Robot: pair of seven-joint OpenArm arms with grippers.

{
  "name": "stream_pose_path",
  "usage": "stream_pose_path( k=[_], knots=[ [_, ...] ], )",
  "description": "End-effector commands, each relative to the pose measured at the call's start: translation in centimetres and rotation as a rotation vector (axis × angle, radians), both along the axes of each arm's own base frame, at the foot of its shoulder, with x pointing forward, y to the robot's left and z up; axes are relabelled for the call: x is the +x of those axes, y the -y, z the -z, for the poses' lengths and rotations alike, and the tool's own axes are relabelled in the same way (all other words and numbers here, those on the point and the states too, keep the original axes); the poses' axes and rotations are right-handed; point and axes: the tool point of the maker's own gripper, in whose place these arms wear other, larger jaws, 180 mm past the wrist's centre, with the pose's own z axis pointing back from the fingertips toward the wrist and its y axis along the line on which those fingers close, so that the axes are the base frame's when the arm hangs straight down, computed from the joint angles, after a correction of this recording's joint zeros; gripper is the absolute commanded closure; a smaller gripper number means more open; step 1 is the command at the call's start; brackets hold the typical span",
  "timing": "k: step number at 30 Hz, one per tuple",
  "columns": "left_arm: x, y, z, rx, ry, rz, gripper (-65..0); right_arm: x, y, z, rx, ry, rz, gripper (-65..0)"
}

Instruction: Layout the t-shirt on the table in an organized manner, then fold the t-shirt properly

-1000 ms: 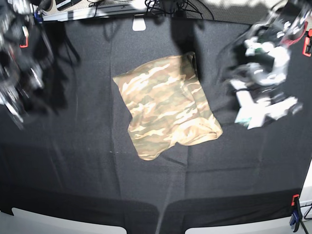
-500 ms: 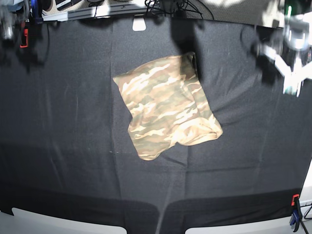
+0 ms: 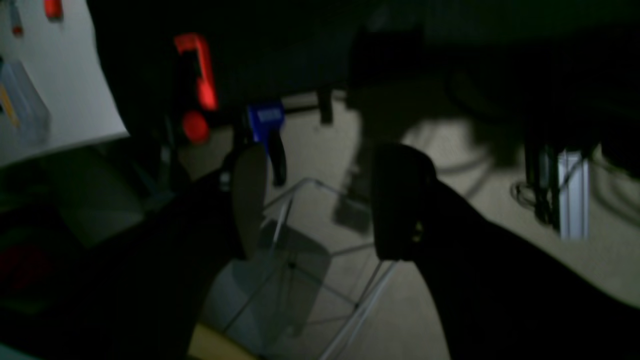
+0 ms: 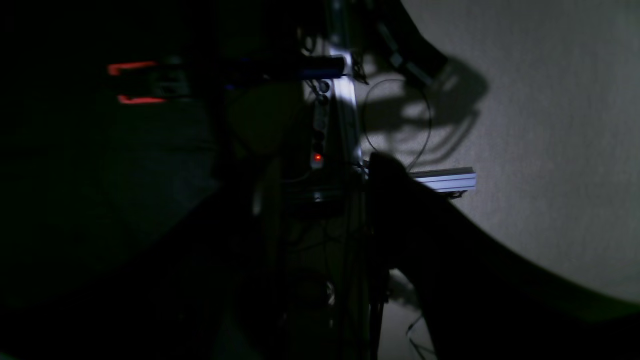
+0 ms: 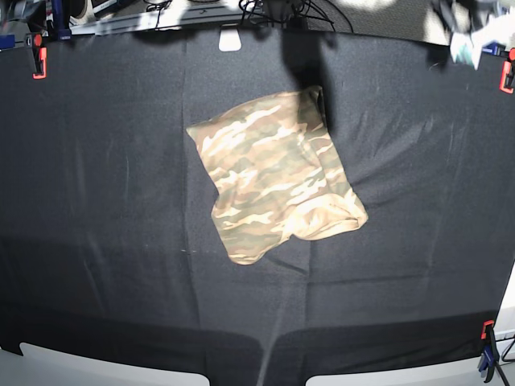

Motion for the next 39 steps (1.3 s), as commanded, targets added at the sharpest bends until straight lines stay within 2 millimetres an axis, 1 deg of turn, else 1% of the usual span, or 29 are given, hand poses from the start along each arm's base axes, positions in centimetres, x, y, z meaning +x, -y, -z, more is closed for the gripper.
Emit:
stream_pose_path(
  k=[1, 3, 5, 7, 9, 12, 15, 17, 20, 23, 25, 28, 32, 35, 39],
  knots=[
    [-0.3, 0.2, -0.3, 0.003, -0.002, 0.036, -31.1, -0.1, 0.2, -0.4, -0.019, -0.001, -0.008, -27.5],
    [-2.1, 1.1, 1.2, -0.053, -0.078, 0.085, -31.1, -0.3, 0.1, -0.2, -0.023, -0.010, -0.009, -27.5],
    [-4.2, 2.2, 3.3, -0.151, -0.169, 0.099, -31.1, -0.5, 0.1, 0.3, -0.032, -0.031, -0.018, -27.5],
    [-6.4, 3.2, 5.6, -0.248, -0.257, 0.116, -31.1, -0.6, -0.5, 0.9, -0.020, -0.049, -0.034, -27.5],
    [-7.9, 4.3, 7.8, -0.310, -0.323, 0.159, -31.2, -0.4, -1.5, 1.8, 0.025, -0.051, -0.051, -27.5],
    [-9.3, 5.1, 11.0, -0.351, -0.400, 0.127, -31.1, -0.7, -3.5, 4.1, 0.122, -0.097, -0.093, -27.5],
    [-10.5, 5.2, 13.9, -0.366, -0.451, 0.045, -31.1, -2.3, -4.3, 7.3, 0.152, -0.200, -0.149, -27.5],
    [-11.5, 5.0, 15.8, -0.371, -0.484, -0.003, -31.1, -3.3, -4.1, 9.2, 0.147, -0.247, -0.179, -27.5],
    [-12.2, 4.3, 18.5, -0.370, -0.523, -0.058, -31.1, -4.7, -3.6, 11.3, 0.154, -0.306, -0.209, -27.5],
    [-13.0, 4.4, 20.7, -0.394, -0.575, -0.085, -31.1, -6.7, -2.3, 13.1, 0.135, -0.397, -0.238, -27.5],
    [-13.2, 4.9, 22.0, -0.427, -0.596, -0.085, -31.1, -7.4, -1.3, 14.1, 0.126, -0.443, -0.234, -27.5],
    [-13.1, 5.6, 23.4, -0.463, -0.625, -0.095, -31.1, -7.5, 0.1, 15.7, 0.133, -0.477, -0.190, -27.5],
    [-13.2, 6.2, 24.6, -0.472, -0.669, -0.130, -31.1, -8.6, 0.8, 17.9, 0.159, -0.555, -0.153, -27.5],
    [-13.2, 6.6, 25.1, -0.481, -0.677, -0.144, -31.1, -9.9, 0.4, 19.4, 0.182, -0.624, -0.174, -27.5],
    [-12.8, 6.5, 25.2, -0.481, -0.673, -0.146, -31.1, -11.7, -1.5, 20.8, 0.220, -0.723, -0.268, -27.5]
  ],
)
